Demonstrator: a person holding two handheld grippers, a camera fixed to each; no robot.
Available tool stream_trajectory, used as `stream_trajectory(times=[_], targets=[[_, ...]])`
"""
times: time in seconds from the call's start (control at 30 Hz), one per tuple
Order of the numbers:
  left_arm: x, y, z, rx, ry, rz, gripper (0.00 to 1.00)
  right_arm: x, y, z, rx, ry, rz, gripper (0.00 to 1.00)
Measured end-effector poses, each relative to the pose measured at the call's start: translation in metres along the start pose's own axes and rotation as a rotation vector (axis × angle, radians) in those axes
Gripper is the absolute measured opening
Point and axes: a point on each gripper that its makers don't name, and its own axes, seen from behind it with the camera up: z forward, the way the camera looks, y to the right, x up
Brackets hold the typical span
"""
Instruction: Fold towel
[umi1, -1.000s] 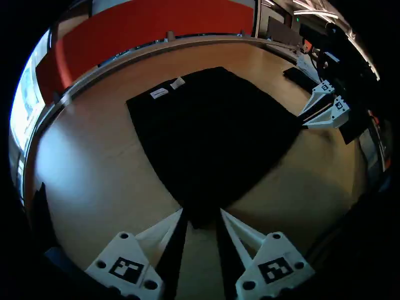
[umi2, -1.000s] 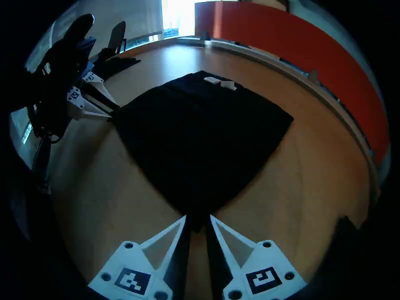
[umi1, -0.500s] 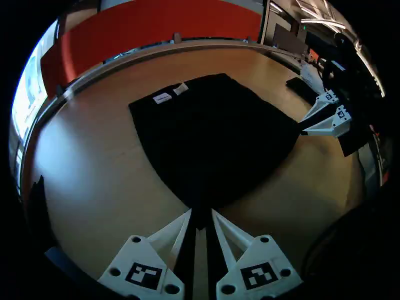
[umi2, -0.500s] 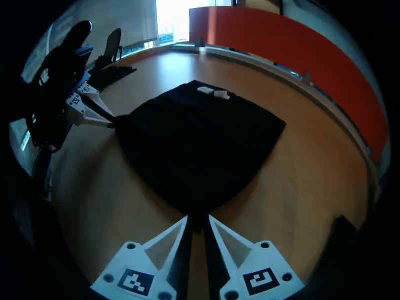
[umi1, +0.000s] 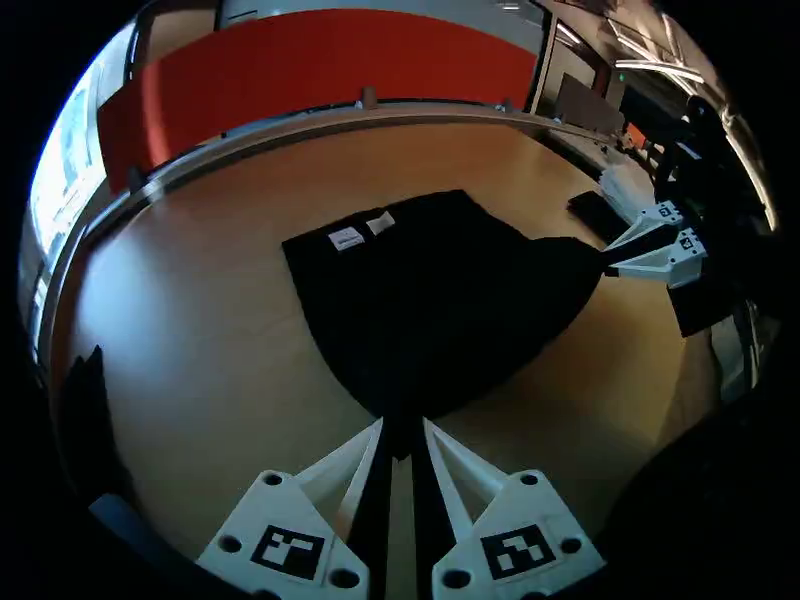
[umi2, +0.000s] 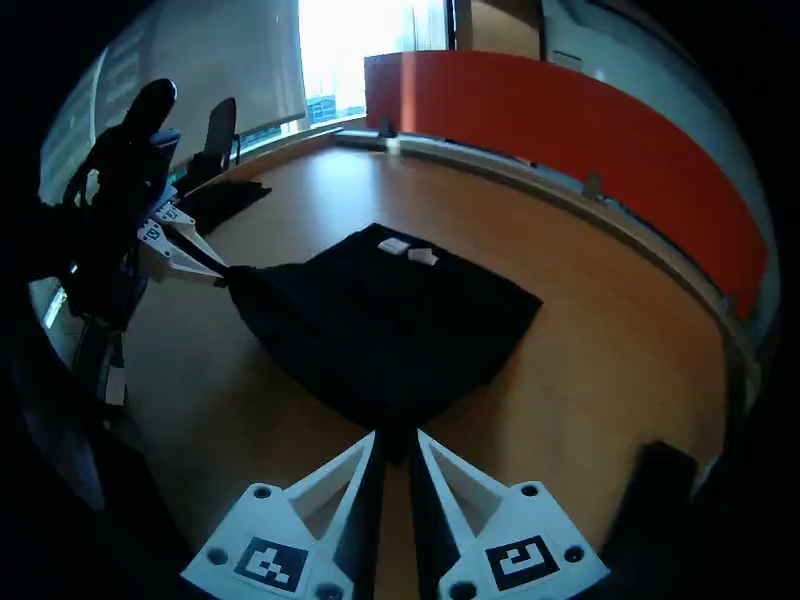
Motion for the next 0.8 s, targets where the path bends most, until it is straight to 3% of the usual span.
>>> stream_trajectory(times=[0.47, 0.8], targets=[[0.010, 0.013, -0.037, 0.014, -0.001, -0.047, 0.12, 0.017, -0.016, -0.036, 0.013, 0.039, 0.003, 0.15], [0.018, 0.028, -0.057, -0.011, 0.022, -0.071, 0.12, 0.019, -0.021, -0.056, 0.027, 0.048, 0.006, 0.15]])
